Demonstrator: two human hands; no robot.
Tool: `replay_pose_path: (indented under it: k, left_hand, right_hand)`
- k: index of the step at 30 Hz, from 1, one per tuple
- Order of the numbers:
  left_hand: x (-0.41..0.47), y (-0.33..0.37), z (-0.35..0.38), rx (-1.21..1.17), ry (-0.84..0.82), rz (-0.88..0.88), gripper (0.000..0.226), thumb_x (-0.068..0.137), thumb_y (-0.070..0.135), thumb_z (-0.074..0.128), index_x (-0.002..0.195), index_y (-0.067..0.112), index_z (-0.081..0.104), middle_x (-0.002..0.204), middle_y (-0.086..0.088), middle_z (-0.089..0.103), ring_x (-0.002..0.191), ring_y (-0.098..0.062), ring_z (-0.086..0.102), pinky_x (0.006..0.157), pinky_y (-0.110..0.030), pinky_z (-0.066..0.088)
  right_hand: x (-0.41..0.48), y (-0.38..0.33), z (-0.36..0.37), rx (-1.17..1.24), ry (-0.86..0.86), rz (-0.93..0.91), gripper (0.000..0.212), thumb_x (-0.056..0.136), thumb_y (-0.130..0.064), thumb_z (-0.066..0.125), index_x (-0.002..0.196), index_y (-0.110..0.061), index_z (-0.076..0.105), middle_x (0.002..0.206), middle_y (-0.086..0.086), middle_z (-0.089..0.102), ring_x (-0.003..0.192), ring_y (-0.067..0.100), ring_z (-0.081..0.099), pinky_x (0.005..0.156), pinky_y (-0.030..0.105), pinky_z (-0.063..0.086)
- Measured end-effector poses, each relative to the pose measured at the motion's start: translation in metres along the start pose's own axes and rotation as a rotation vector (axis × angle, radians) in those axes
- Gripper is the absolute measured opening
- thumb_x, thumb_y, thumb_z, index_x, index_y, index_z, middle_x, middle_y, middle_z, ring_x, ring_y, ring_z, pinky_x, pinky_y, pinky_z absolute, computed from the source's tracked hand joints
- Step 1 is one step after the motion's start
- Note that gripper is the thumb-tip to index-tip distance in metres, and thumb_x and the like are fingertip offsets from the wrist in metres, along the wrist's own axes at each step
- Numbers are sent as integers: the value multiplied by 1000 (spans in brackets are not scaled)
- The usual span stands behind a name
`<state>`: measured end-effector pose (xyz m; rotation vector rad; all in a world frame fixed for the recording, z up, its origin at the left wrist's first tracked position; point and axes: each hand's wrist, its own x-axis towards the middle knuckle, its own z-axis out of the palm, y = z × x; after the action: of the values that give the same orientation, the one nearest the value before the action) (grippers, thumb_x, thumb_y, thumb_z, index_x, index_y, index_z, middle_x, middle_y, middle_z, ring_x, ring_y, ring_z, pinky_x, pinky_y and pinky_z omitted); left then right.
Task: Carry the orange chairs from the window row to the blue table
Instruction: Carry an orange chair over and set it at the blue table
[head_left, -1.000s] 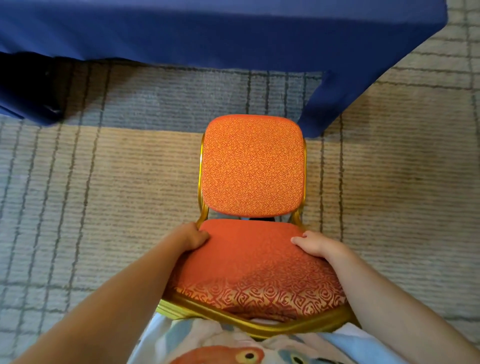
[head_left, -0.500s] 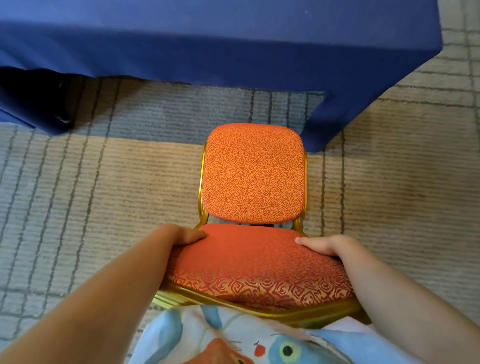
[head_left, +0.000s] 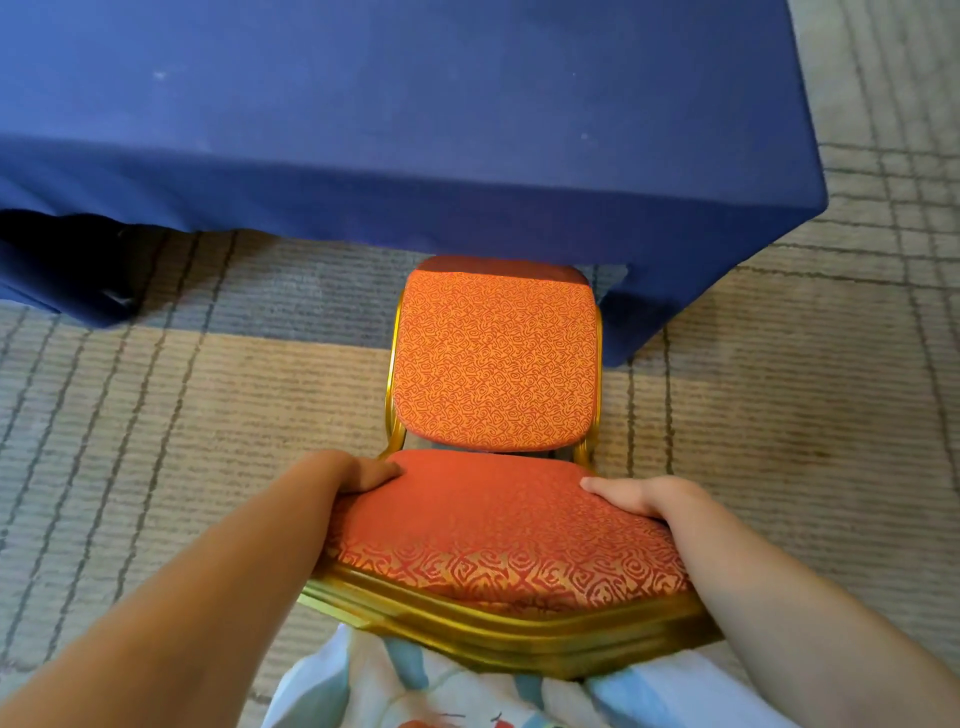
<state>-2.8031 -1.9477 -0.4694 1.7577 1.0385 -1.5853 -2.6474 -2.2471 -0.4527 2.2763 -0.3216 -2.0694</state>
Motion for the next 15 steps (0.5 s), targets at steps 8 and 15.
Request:
replay_pose_path:
  k: [8, 15]
  left_hand:
    - [8, 60, -96, 45, 105, 33, 72, 97, 61, 21, 145, 11, 40, 145, -12, 46, 129, -30, 47, 107, -38, 33]
    - [16, 104, -168, 84, 179, 66, 70, 96, 62, 21, 148, 17, 35, 152, -9, 36, 136, -29, 39, 112, -41, 27]
  right_hand:
    - [16, -58, -93, 63, 65, -77, 82, 91, -76, 31, 150, -19, 39, 125, 11, 59, 108, 31, 61, 95, 37, 40]
    - [23, -102, -170, 63, 131, -108, 84, 86, -80, 36, 149, -24, 41, 130, 9, 58, 106, 30, 62, 99, 40, 42]
